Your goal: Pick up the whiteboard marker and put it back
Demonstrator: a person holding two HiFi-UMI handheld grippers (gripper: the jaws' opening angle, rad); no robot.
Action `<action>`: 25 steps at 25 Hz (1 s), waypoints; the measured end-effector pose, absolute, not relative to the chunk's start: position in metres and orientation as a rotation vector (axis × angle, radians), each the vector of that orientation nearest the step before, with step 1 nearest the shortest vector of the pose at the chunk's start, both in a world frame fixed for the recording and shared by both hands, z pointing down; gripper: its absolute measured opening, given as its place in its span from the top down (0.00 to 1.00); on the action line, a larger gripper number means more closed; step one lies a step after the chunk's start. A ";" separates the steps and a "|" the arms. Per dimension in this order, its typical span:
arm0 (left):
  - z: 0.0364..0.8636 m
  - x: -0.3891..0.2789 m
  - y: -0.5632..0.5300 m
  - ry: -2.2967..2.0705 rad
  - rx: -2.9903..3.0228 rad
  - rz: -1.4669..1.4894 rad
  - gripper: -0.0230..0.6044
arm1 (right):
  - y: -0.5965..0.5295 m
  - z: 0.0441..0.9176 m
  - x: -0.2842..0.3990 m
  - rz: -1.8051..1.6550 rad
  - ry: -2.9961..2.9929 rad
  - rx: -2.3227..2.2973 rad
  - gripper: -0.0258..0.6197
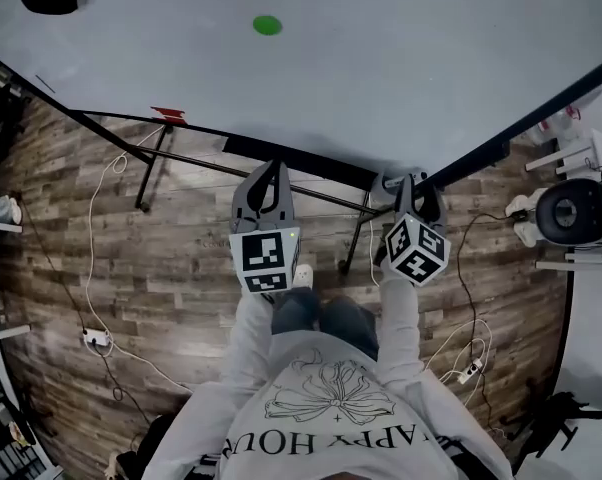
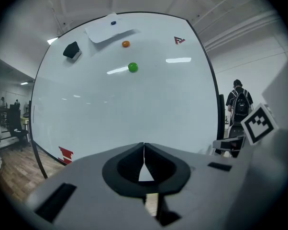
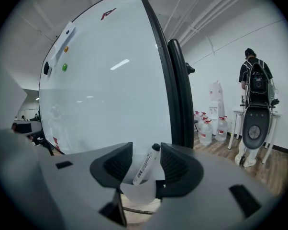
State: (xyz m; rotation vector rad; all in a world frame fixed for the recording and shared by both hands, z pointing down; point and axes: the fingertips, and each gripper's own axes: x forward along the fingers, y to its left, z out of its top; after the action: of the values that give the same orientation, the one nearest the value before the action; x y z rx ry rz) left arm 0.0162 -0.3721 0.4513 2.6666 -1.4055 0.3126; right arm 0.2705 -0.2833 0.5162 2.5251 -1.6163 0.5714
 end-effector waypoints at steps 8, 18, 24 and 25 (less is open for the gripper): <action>0.469 0.014 -0.375 -1.398 2.638 0.361 0.95 | -0.290 0.534 0.281 0.634 -1.597 2.521 0.70; 0.483 0.024 -0.373 -1.415 2.591 0.400 0.95 | -0.301 0.541 0.286 0.663 -1.652 2.475 0.80; 0.487 0.025 -0.370 -1.429 2.570 0.401 0.95 | -0.303 0.536 0.279 0.641 -1.717 2.478 0.83; 0.486 0.024 -0.369 -1.433 2.569 0.399 0.95 | -0.303 0.533 0.277 0.626 -1.728 2.476 0.84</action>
State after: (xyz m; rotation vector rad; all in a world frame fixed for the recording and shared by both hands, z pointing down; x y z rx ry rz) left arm 0.0244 -0.3695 0.4856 2.5687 -1.4330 0.3993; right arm 0.2773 -0.3030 0.5329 2.4756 -1.7280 0.6258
